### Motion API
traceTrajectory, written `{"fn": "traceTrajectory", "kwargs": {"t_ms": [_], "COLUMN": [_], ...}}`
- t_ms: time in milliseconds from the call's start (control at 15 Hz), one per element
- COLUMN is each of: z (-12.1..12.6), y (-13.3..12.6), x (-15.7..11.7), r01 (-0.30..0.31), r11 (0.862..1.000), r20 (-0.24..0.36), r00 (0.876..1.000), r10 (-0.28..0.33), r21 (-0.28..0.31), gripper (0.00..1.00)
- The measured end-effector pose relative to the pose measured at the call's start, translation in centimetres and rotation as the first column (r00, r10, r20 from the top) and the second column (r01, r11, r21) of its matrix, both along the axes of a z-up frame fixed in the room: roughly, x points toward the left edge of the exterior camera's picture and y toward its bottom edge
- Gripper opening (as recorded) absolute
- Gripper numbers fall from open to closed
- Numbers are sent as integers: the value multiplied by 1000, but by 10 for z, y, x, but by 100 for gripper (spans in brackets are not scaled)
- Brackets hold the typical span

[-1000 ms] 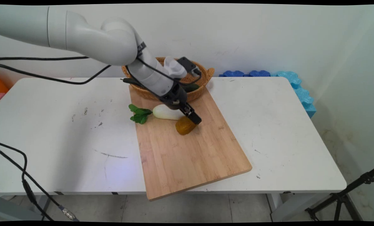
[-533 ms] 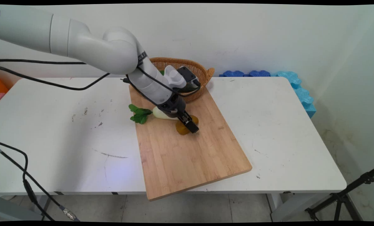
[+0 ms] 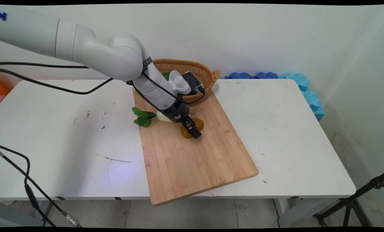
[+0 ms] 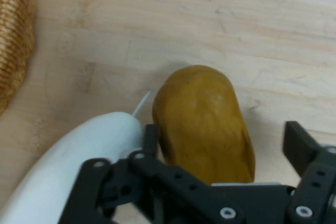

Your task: Pick up the potato from the cutting board, then place the picked object in the vegetable basket

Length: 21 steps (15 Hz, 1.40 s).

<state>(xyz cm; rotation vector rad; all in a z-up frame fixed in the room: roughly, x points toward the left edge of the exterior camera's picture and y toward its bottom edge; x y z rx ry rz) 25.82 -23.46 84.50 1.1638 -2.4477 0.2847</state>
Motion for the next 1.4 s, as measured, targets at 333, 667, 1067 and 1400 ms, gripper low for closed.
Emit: {"fn": "traceTrajectory", "kwargs": {"t_ms": [333,667,1067,1400], "z": [-2,10,39,71], "y": [1,-3,-17,-39], "x": [0,0,1,11], "r01": [15,38,81,121], "r11": [1000,999,996,989], "r20": [9,10,11,25], "r00": [1000,999,997,992], "r10": [-15,-38,-80,-120], "r21": [1,-11,-42,-84], "gripper": [0,0,0,0]}}
